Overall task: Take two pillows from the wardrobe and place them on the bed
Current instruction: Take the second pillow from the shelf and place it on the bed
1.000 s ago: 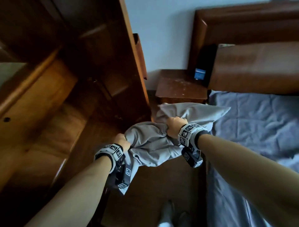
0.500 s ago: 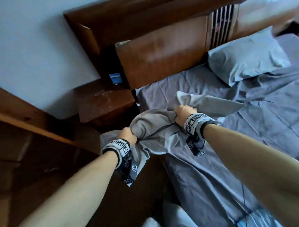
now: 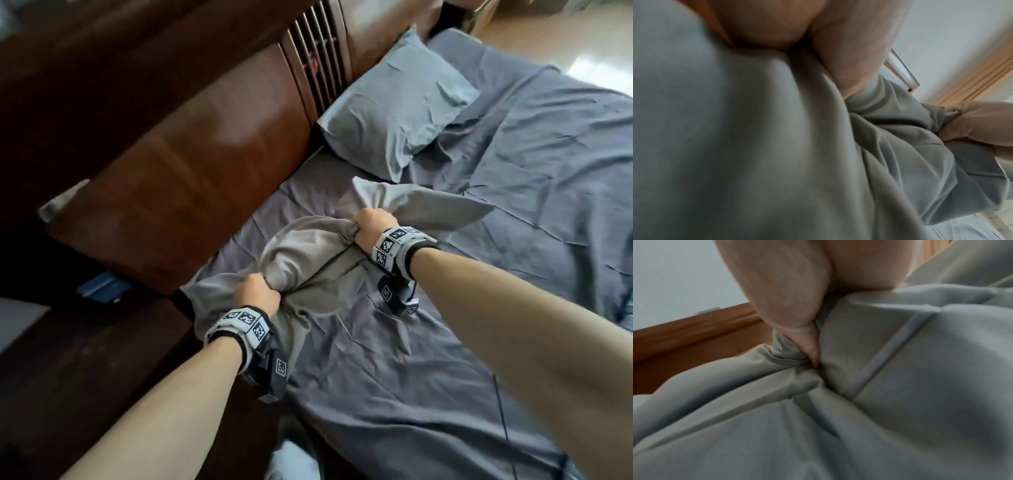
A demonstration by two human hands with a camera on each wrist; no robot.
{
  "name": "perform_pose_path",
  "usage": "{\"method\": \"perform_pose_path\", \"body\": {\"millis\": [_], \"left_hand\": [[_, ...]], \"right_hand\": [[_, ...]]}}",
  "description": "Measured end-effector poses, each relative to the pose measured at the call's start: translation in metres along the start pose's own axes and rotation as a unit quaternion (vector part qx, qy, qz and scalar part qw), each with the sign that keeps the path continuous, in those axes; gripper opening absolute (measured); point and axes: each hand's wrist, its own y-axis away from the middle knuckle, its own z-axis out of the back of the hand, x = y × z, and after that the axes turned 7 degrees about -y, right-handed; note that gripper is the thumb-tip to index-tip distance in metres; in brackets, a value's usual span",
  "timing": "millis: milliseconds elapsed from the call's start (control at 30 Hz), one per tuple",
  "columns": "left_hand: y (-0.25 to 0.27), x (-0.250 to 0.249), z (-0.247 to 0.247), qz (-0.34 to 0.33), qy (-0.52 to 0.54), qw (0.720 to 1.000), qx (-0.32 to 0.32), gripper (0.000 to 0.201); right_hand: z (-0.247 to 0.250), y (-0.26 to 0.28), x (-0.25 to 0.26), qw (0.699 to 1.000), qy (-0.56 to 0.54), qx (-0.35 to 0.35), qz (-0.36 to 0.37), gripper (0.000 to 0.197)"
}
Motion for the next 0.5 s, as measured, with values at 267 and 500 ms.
{"method": "perform_pose_path", "body": {"millis": [267,500], "left_hand": [[-0.128,-0.037,0.002,-0.065,0.046,0.995,-0.06,0.03],[-0.208,0.016,-0.077,-0.011,-0.022,0.998,0.063,0.016]], "right_hand": [[0.02,-0.15,0.013,0.994,-0.034,-0.099,0.012,0.029],[-0.098,-0.223,-0.034,0.992,-0.066,0.026,-0.108,0.085]]}}
